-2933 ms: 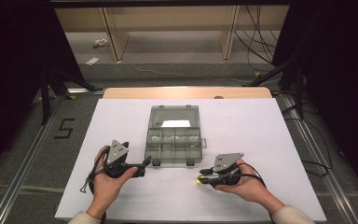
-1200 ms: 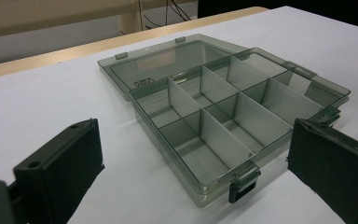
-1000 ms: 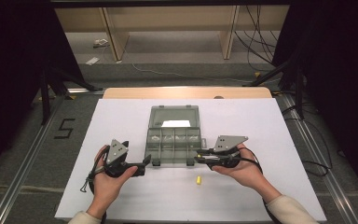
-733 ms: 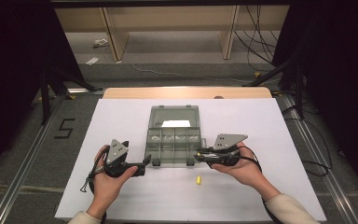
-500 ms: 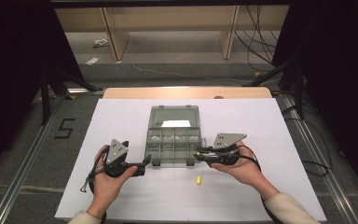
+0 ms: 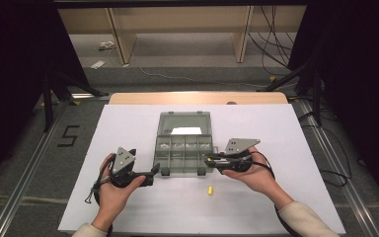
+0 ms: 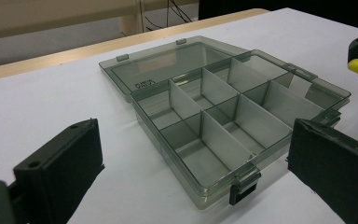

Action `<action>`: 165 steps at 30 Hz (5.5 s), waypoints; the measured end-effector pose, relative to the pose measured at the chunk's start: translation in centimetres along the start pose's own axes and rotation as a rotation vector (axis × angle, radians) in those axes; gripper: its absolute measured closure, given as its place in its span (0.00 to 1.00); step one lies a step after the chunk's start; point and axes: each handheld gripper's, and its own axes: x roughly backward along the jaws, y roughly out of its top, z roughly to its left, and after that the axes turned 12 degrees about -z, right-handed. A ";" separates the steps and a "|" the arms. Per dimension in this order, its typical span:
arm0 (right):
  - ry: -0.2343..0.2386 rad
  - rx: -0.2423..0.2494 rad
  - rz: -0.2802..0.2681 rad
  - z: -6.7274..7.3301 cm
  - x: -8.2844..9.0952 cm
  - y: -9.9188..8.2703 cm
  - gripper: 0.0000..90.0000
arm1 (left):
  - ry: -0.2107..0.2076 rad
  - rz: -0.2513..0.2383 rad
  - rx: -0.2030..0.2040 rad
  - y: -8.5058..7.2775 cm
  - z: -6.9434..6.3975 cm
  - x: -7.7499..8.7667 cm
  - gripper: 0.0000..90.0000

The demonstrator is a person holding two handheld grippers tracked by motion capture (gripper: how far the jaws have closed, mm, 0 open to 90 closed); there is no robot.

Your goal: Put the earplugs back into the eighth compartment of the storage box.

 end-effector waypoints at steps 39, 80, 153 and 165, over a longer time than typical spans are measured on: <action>-0.020 -0.004 0.014 -0.8 -1.3 0.1 0.79 | 0.001 -0.003 0.002 0.0 0.0 -0.1 0.03; -0.057 -0.019 0.050 -1.7 -2.2 -0.7 0.62 | 0.003 -0.007 0.002 0.1 0.1 0.0 0.03; 0.099 -0.003 0.112 3.6 -0.2 -2.9 0.30 | -0.009 -0.005 0.001 -0.1 0.1 0.0 0.00; 0.123 -0.001 0.178 3.9 -0.6 -3.9 0.33 | -0.009 -0.005 0.001 0.0 0.0 0.0 0.00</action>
